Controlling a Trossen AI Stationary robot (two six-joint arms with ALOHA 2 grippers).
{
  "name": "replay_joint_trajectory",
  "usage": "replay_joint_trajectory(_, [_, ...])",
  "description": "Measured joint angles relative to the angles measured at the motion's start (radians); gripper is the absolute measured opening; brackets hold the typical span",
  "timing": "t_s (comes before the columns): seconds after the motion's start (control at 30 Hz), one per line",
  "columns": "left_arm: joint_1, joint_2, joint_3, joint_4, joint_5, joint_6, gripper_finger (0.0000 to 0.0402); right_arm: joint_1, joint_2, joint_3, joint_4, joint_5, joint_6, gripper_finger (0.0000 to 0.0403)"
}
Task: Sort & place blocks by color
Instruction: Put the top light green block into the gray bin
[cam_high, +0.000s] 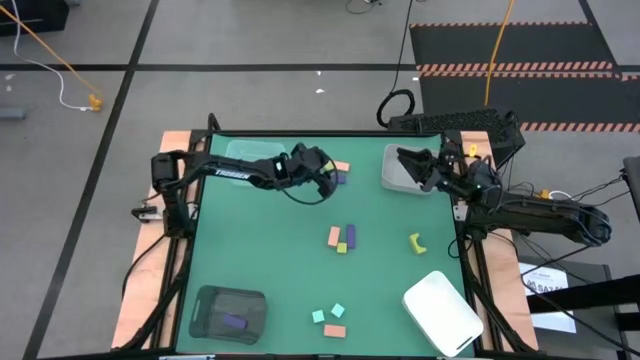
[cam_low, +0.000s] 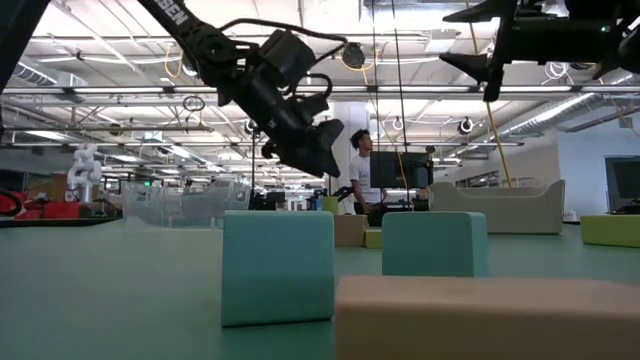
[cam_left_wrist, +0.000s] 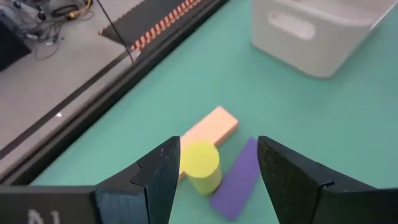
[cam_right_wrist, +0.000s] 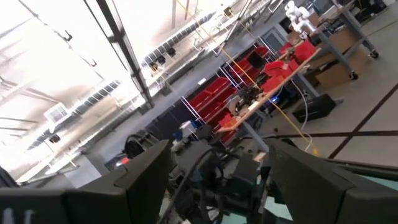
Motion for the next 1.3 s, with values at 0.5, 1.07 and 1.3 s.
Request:
replay_joint_trajectory(0.5, [0.062, 0.068, 0.000, 0.059, 0.040, -0.025, 0.0213, 0.000, 0.130, 0.000, 0.000, 0.000, -0.010, 0.0265])
replay_joint_trajectory(1.07, [0.072, 0.068, 0.000, 0.041, 0.124, 0.028, 0.0214, 0.000, 0.162, 0.000, 0.015, -0.001, -0.032, 0.0265])
replay_joint_trajectory(1.3, [0.108, 0.067, 0.000, 0.016, 0.178, 0.080, 0.0214, 0.000, 0.162, 0.000, 0.016, -0.001, -0.033, 0.0265])
